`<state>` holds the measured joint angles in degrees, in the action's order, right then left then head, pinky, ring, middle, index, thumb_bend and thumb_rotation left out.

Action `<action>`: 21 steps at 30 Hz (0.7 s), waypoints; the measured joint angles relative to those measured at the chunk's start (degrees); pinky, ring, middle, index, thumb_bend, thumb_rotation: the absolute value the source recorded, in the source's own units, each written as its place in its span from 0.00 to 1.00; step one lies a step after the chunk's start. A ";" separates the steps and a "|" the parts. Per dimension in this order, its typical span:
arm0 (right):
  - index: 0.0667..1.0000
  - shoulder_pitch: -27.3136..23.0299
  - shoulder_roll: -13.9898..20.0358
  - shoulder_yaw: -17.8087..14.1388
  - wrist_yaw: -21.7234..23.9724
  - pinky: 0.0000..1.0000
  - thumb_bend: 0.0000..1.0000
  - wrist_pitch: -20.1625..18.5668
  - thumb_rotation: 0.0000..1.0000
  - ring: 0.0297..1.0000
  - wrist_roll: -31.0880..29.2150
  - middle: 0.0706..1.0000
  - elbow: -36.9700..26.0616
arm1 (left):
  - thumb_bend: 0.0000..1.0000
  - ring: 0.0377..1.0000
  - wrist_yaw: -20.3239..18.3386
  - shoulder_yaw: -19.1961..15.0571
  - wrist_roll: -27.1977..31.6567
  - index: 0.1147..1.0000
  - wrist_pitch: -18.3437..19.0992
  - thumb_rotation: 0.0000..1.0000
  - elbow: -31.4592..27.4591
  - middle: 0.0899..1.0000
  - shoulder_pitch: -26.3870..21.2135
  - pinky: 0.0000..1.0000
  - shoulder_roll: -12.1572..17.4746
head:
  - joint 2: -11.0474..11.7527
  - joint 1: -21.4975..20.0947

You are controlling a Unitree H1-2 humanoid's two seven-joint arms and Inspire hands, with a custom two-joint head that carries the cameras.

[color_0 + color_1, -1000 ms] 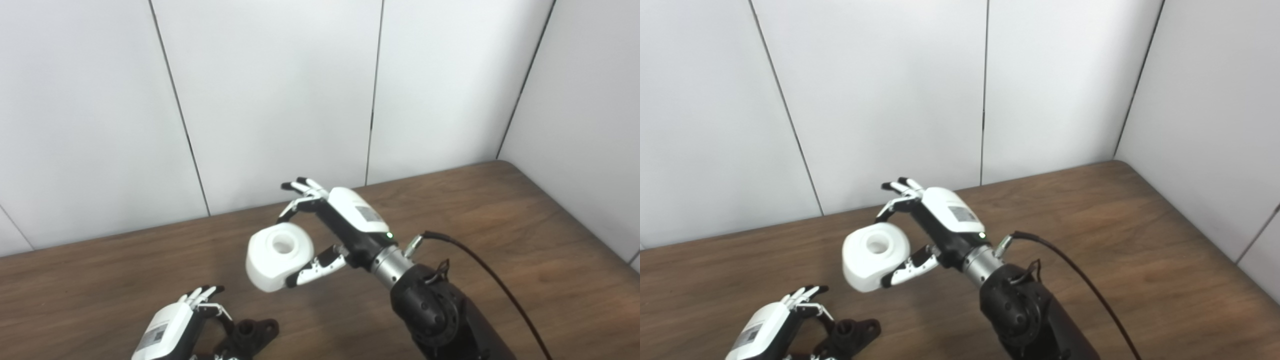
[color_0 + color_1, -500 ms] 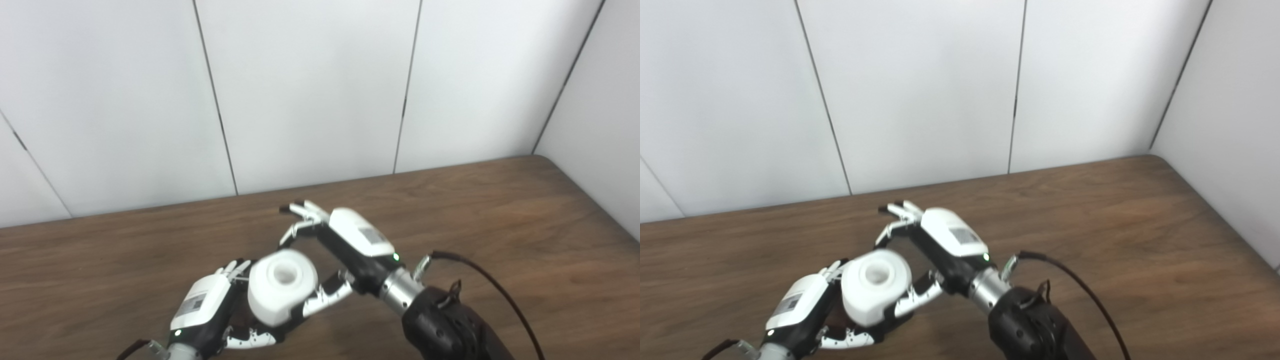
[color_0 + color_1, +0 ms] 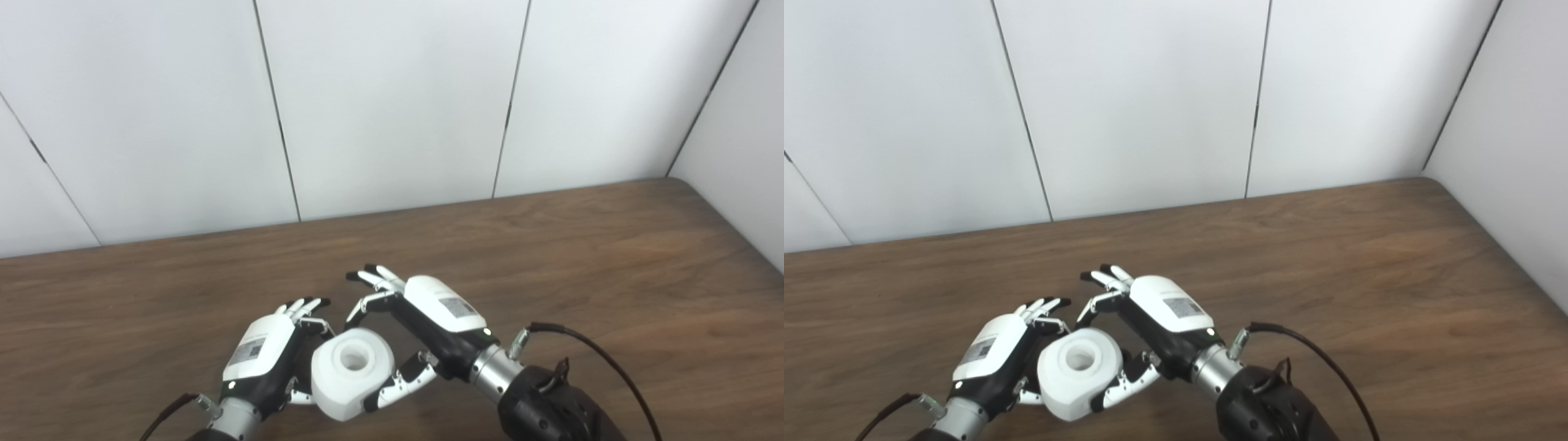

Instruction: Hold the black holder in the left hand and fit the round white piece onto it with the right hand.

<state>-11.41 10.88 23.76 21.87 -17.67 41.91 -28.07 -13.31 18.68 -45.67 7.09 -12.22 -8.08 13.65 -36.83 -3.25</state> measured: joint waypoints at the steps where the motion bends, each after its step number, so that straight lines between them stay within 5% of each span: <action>1: 0.44 0.22 -0.14 0.00 -0.01 0.93 0.50 0.03 0.15 1.00 0.13 0.95 0.00 | 0.52 0.97 0.02 0.06 -0.01 0.41 -0.02 0.05 0.00 0.92 0.04 1.00 -0.01 | 0.00 0.17; 21: 0.44 1.75 -1.85 -2.02 -1.32 0.90 0.50 0.78 0.15 1.00 2.17 0.95 0.18 | 0.52 0.97 0.27 0.29 -1.15 0.41 -0.01 0.05 -0.05 0.92 1.02 1.00 -1.11 | 1.67 0.53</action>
<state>-9.66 9.03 21.74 20.55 -16.89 44.09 -27.90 -13.03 18.97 -46.82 7.08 -12.27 -7.06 12.54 -35.16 -2.72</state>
